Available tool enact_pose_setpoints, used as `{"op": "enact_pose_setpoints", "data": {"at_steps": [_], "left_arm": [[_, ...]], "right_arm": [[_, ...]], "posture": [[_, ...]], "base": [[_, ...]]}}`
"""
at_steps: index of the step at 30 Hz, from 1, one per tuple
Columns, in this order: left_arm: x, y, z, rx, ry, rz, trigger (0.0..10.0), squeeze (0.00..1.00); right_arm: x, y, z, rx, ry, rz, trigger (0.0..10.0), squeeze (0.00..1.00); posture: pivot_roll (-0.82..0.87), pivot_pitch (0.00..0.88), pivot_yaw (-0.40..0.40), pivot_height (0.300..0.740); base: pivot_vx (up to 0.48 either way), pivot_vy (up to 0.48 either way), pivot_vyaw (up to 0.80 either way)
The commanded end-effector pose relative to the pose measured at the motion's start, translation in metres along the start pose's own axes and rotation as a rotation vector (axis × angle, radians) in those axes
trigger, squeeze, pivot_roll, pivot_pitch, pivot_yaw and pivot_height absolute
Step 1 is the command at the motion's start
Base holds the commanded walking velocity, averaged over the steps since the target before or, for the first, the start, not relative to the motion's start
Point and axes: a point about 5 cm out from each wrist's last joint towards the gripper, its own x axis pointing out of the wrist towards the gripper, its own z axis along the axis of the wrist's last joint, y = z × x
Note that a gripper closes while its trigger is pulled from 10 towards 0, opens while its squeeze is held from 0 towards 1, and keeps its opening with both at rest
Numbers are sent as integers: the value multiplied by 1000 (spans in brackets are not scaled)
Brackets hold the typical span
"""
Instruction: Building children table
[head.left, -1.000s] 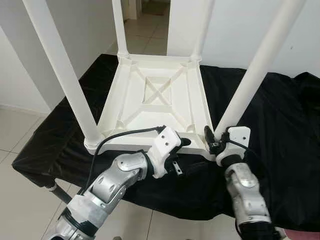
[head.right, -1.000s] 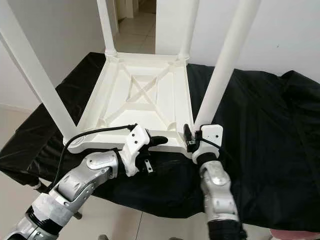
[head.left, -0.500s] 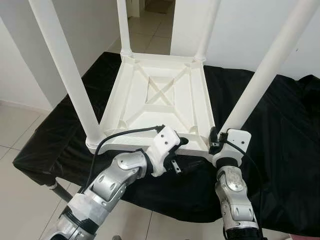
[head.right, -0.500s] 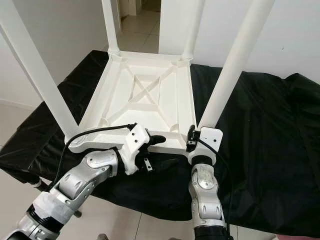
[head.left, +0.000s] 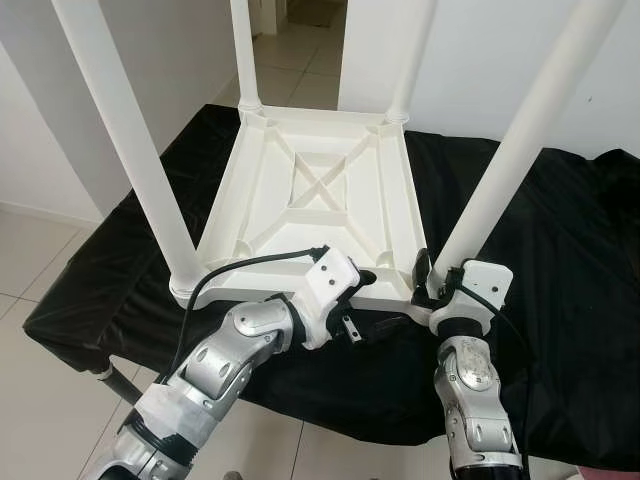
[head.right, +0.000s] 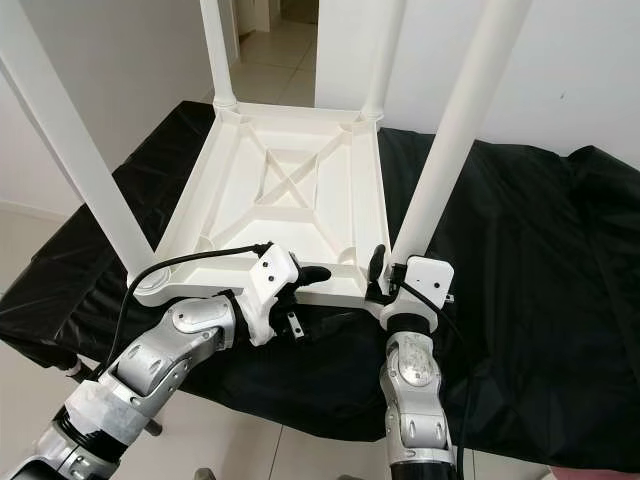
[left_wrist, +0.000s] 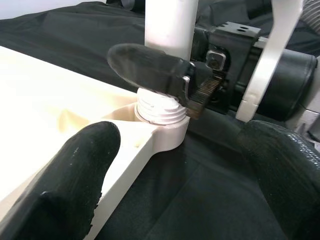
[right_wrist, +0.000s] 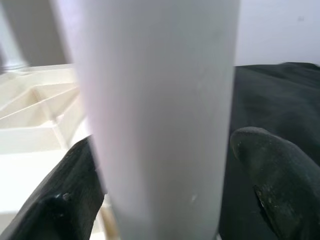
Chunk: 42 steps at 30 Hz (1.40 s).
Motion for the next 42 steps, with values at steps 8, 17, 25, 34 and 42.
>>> {"op": "enact_pose_setpoints", "data": {"at_steps": [8,17,25,34,42], "left_arm": [[-8,1,-1,9,2,-45,10000,0],[-6,2,3,14,-13,-37,10000,0],[-6,0,3,22,-9,-39,10000,0],[-7,2,3,25,-13,-22,10000,0],[-6,0,3,20,-13,-32,10000,0]], "right_arm": [[5,-19,-2,-20,8,283,10000,0],[19,-16,-6,-74,49,549,10000,0],[31,-13,-9,-101,71,637,4157,0],[29,-23,-19,-74,126,683,0,0],[20,-21,-20,-20,125,654,10000,0]], "posture": [[-99,0,-23,740],[-86,0,-29,740],[-74,0,-34,740],[-66,0,-43,740],[-83,0,-37,740]], "base": [[0,0,0],[0,0,0],[0,0,0],[0,0,0],[0,0,0]]}}
